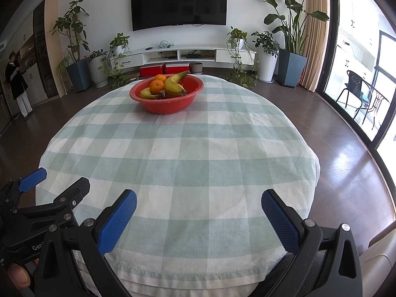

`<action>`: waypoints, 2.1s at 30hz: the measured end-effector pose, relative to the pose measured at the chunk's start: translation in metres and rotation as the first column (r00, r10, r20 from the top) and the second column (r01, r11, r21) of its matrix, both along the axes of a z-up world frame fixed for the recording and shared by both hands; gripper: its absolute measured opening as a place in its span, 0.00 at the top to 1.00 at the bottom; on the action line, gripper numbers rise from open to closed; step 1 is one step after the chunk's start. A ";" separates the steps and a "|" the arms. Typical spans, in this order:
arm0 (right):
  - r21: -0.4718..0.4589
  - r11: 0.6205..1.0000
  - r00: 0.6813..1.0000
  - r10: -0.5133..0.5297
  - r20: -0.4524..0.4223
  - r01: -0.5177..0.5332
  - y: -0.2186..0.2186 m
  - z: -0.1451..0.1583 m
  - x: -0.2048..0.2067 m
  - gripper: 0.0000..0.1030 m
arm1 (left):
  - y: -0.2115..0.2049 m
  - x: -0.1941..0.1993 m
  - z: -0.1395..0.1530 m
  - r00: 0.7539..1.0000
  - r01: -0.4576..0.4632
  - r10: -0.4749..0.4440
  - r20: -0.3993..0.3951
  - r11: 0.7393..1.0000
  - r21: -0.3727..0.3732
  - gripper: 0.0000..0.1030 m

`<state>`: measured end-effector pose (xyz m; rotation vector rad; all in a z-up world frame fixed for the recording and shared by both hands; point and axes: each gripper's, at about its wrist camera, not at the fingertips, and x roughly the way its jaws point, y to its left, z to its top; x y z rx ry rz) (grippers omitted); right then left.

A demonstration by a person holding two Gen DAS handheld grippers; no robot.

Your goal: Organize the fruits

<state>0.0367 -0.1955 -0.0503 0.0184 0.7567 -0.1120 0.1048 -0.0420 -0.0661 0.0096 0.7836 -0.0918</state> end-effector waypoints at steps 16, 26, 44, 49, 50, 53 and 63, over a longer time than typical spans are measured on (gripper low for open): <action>0.000 1.000 1.000 0.000 -0.002 0.000 0.000 0.001 0.001 0.00 | 0.000 0.001 0.001 1.000 -0.001 0.001 -0.001 1.000 0.001 0.00; 0.001 1.000 1.000 0.000 -0.002 0.000 0.000 0.002 0.001 0.00 | -0.001 -0.002 -0.002 1.000 0.001 -0.001 -0.002 1.000 0.000 0.00; 0.001 1.000 1.000 0.000 -0.004 0.000 -0.001 0.003 0.002 0.00 | -0.001 0.000 0.000 1.000 0.000 0.000 -0.004 1.000 0.001 0.00; 0.000 1.000 1.000 0.000 -0.004 0.000 -0.001 0.003 0.002 0.00 | -0.001 -0.001 -0.001 1.000 -0.001 0.001 -0.005 1.000 0.003 0.00; 0.000 1.000 1.000 0.000 -0.004 0.000 -0.001 0.003 0.002 0.00 | -0.001 -0.002 -0.002 1.000 -0.003 0.003 -0.004 1.000 0.004 0.00; 0.000 1.000 1.000 0.001 -0.006 -0.001 -0.001 0.004 0.002 0.00 | 0.001 -0.004 -0.005 1.000 -0.011 0.011 -0.012 1.000 -0.002 0.00; 0.005 1.000 1.000 0.003 -0.017 -0.003 0.000 0.003 -0.003 0.00 | 0.008 -0.008 0.003 0.999 -0.036 0.036 0.009 0.999 -0.004 0.00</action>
